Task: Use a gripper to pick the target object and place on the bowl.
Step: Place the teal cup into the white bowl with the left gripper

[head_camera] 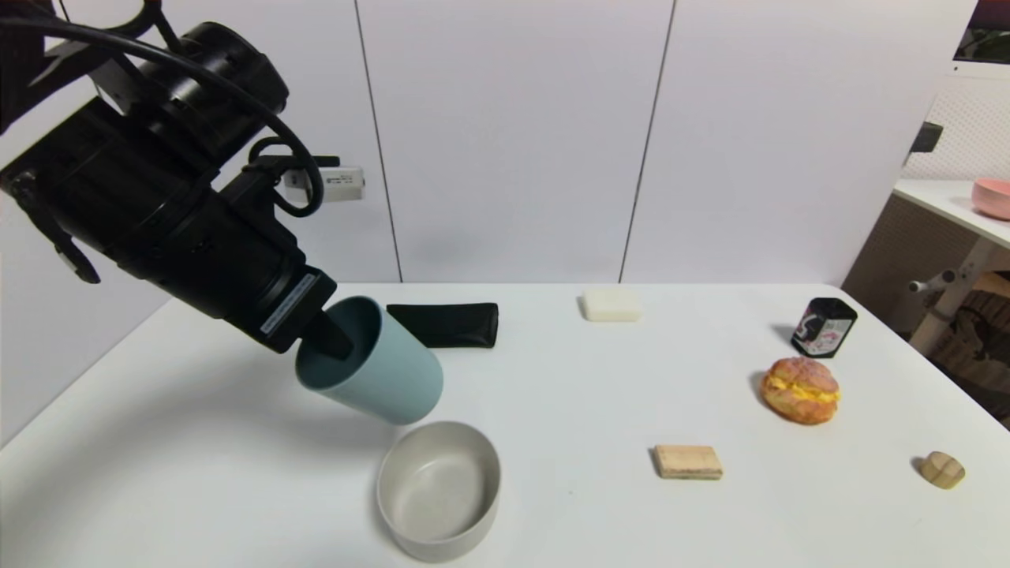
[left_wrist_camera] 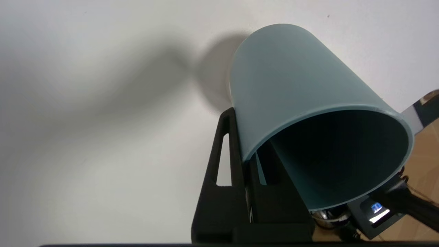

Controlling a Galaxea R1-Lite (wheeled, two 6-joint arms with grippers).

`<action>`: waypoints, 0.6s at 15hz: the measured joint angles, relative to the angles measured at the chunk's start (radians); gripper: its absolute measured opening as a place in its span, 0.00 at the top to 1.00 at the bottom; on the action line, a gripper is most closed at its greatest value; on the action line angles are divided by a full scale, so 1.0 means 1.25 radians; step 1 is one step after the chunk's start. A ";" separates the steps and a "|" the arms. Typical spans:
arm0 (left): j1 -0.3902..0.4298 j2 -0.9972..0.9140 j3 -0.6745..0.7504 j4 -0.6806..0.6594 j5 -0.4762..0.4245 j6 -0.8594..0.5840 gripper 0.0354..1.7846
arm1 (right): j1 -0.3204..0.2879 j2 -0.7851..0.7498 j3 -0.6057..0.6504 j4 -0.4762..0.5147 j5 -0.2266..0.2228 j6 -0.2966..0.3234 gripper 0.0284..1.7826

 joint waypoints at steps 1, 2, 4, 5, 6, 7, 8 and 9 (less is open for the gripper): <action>-0.003 0.017 -0.022 0.026 0.001 0.017 0.97 | 0.000 0.000 0.000 0.000 0.000 0.000 0.02; -0.009 0.032 -0.039 0.042 0.002 0.031 0.97 | 0.000 0.000 0.000 0.000 0.000 0.000 0.02; -0.022 0.064 -0.057 0.048 0.005 0.055 0.97 | 0.000 0.000 0.000 0.000 0.000 0.000 0.02; -0.028 0.079 -0.062 0.048 0.005 0.068 0.97 | 0.000 0.000 0.000 0.000 0.000 0.000 0.02; -0.034 0.094 -0.063 0.048 0.006 0.086 0.97 | 0.000 0.000 0.000 0.000 0.000 0.000 0.02; -0.040 0.108 -0.064 0.049 0.007 0.100 0.97 | 0.000 0.000 0.000 0.000 0.000 0.000 0.02; -0.048 0.119 -0.064 0.049 0.011 0.108 0.97 | 0.000 0.000 0.000 0.000 0.000 0.000 0.02; -0.057 0.130 -0.063 0.050 0.021 0.111 0.97 | 0.000 0.000 0.000 0.000 0.000 0.000 0.02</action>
